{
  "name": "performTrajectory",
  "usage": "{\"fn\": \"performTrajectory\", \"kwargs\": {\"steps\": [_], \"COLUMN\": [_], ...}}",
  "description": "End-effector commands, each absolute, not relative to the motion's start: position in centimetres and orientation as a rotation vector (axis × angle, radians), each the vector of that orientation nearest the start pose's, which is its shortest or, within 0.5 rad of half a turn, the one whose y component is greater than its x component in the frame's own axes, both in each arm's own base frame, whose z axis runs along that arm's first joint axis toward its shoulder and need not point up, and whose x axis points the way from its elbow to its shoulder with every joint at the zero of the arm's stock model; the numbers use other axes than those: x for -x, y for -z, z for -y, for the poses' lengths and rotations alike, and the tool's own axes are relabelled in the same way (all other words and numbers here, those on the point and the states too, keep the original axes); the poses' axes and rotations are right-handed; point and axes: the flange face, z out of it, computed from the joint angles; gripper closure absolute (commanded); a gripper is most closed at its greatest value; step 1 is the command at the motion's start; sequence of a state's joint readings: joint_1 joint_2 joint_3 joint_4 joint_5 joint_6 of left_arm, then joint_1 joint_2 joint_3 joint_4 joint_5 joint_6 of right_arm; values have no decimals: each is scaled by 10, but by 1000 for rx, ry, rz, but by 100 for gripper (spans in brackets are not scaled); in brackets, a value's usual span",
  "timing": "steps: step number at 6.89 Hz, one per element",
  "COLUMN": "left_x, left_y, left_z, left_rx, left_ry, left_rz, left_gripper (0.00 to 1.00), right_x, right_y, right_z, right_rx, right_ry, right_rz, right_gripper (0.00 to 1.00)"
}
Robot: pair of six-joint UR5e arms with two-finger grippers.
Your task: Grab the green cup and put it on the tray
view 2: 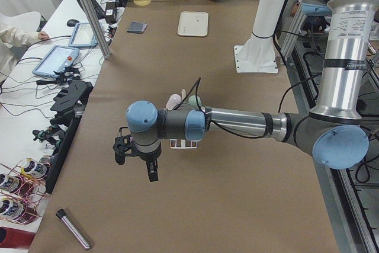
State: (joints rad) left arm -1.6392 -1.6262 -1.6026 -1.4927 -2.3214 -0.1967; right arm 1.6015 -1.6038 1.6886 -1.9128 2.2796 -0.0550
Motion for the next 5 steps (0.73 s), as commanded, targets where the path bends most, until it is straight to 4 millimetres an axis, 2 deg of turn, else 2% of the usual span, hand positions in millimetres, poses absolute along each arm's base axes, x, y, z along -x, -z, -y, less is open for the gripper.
{"fn": "performTrajectory", "kwargs": {"steps": [1,2,3,4,5], "left_x": [101,101,100,79,52], "left_y": [-627,-623,-601,-567,-542], "left_z": [504,506,508,514,514], "left_rx": [33,27,-11,-60,-85], "left_ry": [235,232,215,150,89], "left_rz": [-736,-736,-738,-740,-747], "left_gripper": [2,2,2,2,2], "right_x": [-83,-83,-81,-70,-49], "right_y": [-646,-644,-642,-640,-626], "right_z": [453,454,455,458,463], "right_rx": [203,199,197,203,193], "right_ry": [-61,-61,-60,-42,2], "right_rz": [713,713,720,726,727], "right_gripper": [0,0,0,0,0]}}
